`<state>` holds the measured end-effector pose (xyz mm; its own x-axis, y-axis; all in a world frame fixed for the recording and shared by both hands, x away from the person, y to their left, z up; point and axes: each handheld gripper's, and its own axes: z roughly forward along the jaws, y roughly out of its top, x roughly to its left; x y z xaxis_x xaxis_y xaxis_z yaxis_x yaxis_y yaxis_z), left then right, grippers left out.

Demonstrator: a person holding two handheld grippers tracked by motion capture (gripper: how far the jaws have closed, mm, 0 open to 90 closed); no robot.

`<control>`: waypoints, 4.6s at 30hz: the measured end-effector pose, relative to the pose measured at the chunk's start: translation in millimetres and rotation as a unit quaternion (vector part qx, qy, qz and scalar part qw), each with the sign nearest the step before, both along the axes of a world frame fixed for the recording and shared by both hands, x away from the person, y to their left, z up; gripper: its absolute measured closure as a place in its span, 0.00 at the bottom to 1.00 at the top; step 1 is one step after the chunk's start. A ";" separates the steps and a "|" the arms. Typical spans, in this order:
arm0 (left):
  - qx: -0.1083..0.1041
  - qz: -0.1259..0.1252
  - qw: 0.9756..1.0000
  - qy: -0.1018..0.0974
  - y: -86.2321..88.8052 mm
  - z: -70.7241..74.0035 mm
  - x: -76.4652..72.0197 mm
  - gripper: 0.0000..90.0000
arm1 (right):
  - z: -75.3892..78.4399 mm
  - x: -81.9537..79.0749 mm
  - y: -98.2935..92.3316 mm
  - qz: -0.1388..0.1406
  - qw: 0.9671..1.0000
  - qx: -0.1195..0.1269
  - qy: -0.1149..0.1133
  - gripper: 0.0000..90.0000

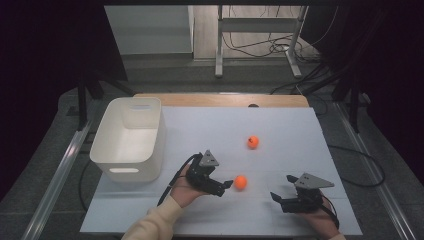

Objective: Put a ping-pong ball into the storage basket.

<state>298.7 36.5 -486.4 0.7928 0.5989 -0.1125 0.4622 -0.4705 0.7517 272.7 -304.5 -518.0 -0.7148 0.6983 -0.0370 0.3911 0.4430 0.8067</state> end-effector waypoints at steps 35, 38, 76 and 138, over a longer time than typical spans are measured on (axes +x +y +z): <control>0.010 -0.003 1.000 0.008 -4.6 -3.9 4.3 0.08 | -0.9 0.3 -0.3 -0.004 1.000 -0.010 0.006 0.15; 0.012 -0.004 1.000 0.008 -4.8 -3.8 5.5 0.08 | -0.7 0.4 -0.6 -0.005 1.000 -0.009 0.005 0.15; 0.016 -0.063 0.997 0.033 -52.5 -14.2 8.4 0.08 | -0.1 0.3 -1.1 -0.005 1.000 -0.003 0.005 0.15; 0.034 -0.047 0.998 0.005 -42.8 -2.7 14.4 0.56 | 1.3 -0.7 -2.5 -0.009 1.000 -0.002 0.000 0.15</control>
<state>313.1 -6.4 -489.1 0.8449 0.5285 -0.0824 0.4212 -0.5624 0.7115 272.0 -307.0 -516.7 -0.7016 0.7115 -0.0387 0.3999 0.4381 0.8051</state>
